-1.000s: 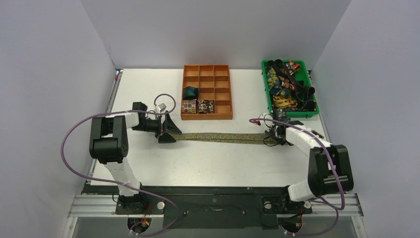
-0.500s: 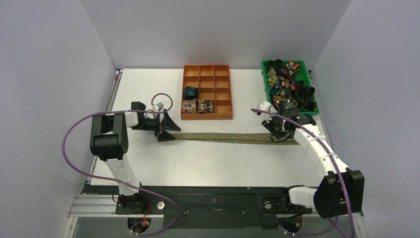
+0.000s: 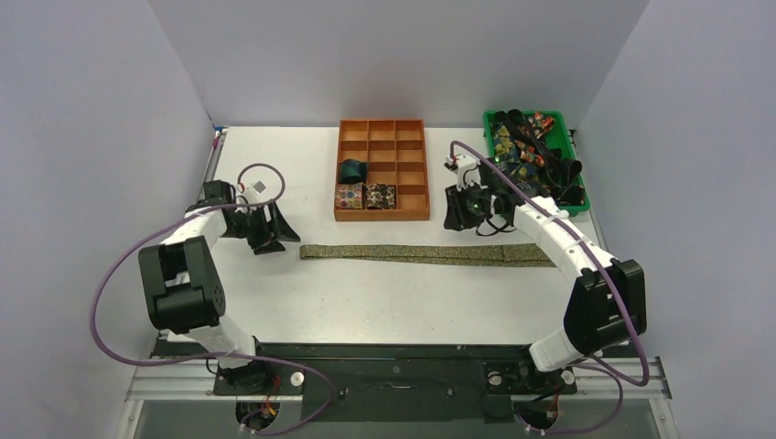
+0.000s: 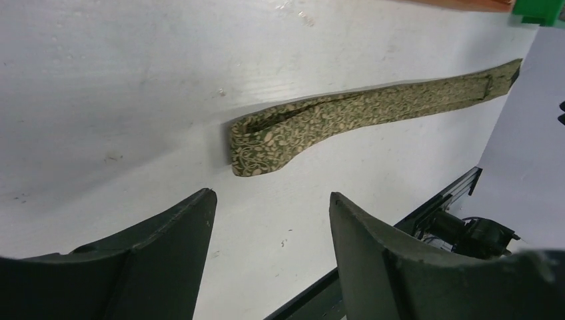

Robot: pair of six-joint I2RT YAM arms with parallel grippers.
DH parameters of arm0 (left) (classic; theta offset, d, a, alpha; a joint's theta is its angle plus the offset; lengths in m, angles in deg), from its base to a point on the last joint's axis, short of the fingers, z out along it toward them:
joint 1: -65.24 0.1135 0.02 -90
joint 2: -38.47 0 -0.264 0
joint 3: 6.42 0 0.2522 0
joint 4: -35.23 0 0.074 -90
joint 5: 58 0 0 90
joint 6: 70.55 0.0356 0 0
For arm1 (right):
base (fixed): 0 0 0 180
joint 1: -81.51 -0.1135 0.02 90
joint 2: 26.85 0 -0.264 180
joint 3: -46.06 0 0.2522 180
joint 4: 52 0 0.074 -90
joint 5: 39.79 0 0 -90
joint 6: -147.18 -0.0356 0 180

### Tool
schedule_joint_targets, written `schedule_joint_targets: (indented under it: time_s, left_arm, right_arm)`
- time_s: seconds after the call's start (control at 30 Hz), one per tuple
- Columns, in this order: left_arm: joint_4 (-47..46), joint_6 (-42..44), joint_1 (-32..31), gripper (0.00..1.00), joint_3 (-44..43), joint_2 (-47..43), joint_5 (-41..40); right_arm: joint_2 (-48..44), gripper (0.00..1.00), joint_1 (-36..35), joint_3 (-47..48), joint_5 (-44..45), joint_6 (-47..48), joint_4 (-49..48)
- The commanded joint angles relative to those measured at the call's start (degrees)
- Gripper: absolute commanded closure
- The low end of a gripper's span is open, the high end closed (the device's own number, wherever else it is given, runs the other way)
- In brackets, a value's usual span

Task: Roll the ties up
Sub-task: Flatten out the tie at the center of the board, then roll the tie at the center of the board.

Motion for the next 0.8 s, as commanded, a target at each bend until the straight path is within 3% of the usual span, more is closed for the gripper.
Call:
schedule_joint_targets:
  time_s: [0.0,0.2,0.43,0.6,0.77]
  left_arm:
    - [1.7,1.01,-1.36,0.41,0.89,4.56,-3.23]
    - [-1.92,0.54,-1.62,0.49,0.54,9.77,-3.41]
    - [-4.97,1.55,-3.45,0.56,-0.31,13.09,3.51]
    - [-6.8,1.25,-4.47,0.78,-0.29,11.76,4.54]
    - [-9.03,-3.25,-5.77,0.94,0.07,6.59,4.25]
  right_arm:
    - [1.48,0.79,-0.84,2.46,-3.85,-6.9,-4.27]
    - [1.94,0.79,-2.3,2.1,-4.54,-6.91,-4.98]
    - [2.37,0.8,-3.83,1.62,-4.24,-7.26,-5.99]
    - [3.75,0.81,-4.12,2.68,-5.13,-8.42,-6.41]
    - [6.09,0.85,-5.18,3.88,-6.43,-11.98,-8.51]
